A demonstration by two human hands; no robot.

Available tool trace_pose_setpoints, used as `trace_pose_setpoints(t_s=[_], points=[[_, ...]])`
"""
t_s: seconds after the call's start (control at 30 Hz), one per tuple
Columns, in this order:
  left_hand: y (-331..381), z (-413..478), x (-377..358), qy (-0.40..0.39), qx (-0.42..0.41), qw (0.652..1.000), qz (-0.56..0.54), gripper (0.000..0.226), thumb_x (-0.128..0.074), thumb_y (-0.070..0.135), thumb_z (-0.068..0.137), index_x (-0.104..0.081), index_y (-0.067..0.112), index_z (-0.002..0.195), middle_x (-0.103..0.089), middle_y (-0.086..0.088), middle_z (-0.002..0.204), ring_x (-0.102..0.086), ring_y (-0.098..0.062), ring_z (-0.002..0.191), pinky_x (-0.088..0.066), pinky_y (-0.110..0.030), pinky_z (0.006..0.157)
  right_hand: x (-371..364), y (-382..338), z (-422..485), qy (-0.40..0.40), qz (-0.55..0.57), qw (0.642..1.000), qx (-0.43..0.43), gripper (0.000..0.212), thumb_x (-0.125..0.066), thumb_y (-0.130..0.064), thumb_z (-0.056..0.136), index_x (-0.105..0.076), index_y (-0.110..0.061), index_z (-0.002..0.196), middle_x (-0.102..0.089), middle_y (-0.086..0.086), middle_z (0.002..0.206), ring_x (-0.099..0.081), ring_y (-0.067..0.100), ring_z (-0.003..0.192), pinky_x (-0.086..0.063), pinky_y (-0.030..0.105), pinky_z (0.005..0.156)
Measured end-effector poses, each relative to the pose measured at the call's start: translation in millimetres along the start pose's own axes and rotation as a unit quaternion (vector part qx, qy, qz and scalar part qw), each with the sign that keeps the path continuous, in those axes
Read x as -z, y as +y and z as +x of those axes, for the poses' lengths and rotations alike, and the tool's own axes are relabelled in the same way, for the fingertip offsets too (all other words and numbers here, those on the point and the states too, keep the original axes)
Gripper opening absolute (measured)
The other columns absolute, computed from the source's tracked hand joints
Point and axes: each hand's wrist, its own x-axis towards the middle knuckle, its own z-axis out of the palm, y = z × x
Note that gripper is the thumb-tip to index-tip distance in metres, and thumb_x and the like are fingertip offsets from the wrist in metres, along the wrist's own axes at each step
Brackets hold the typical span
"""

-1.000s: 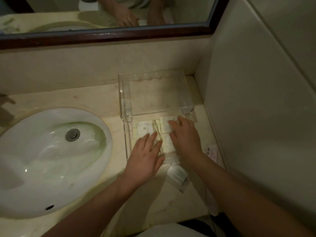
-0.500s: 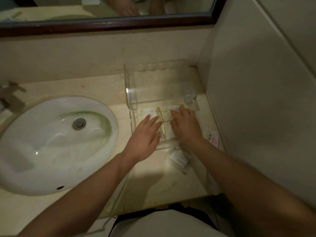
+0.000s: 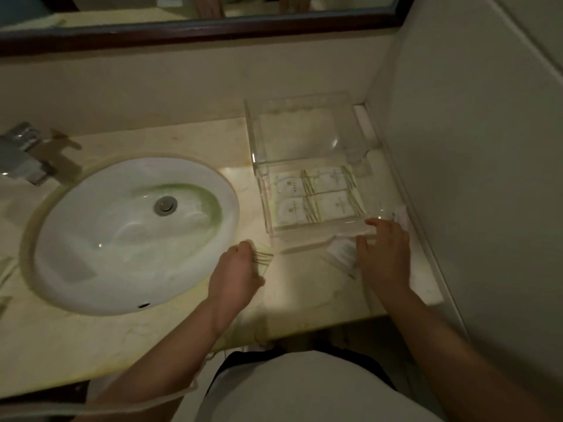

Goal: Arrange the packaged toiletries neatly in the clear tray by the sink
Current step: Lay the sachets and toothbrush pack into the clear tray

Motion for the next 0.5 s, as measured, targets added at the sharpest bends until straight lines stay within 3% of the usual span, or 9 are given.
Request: trace_pose_setpoints(t_s=[0.17,0.33,0.43,0.5], points=[[9.0,5.7,-2.3,-0.007,0.011,1.000,0.015,0.008,-0.050,0.011,0.080,-0.048,0.018,0.082,-0.058,0.003,0.066,-0.054,-0.016,0.056,-0.042,-0.028,0.048,14.3,20.7,-13.0,0.037,-0.046,0.993,-0.101,0.043,-0.066,-0.024,0.082,-0.056,-0.013,0.123,-0.057,0.016,0.124,-0.051,0.034,0.113,-0.042,0.040,0.092],[13.6,4.8,25.9,-0.089,0.000,0.994,-0.059,0.016,-0.063,0.028,0.081,-0.063,0.019,0.068,-0.062,0.004,0.063,-0.058,-0.011,0.059,-0.043,-0.028,0.053,22.4,43.0,-21.9,-0.023,-0.098,0.981,-0.166,0.050,-0.066,-0.032,0.081,-0.051,-0.007,0.122,-0.057,0.018,0.117,-0.055,0.034,0.104,-0.046,0.039,0.085],[27.0,4.7,54.2,-0.092,0.011,0.981,-0.172,0.004,-0.069,0.013,0.076,-0.068,0.016,0.074,-0.068,-0.002,0.069,-0.061,-0.016,0.062,-0.045,-0.028,0.058,26.8,52.7,-15.3,-0.061,-0.049,0.976,-0.202,0.042,-0.066,-0.034,0.081,-0.053,-0.009,0.112,-0.063,0.015,0.110,-0.062,0.031,0.094,-0.053,0.041,0.081],[37.6,5.6,73.1,-0.078,0.034,0.962,-0.260,0.010,-0.071,0.005,0.076,-0.068,0.014,0.078,-0.068,-0.004,0.071,-0.061,-0.020,0.063,-0.046,-0.031,0.059,31.3,57.0,-6.4,-0.079,0.026,0.970,-0.228,0.040,-0.065,-0.029,0.083,-0.056,-0.008,0.116,-0.066,0.012,0.114,-0.064,0.030,0.098,-0.053,0.038,0.083]])
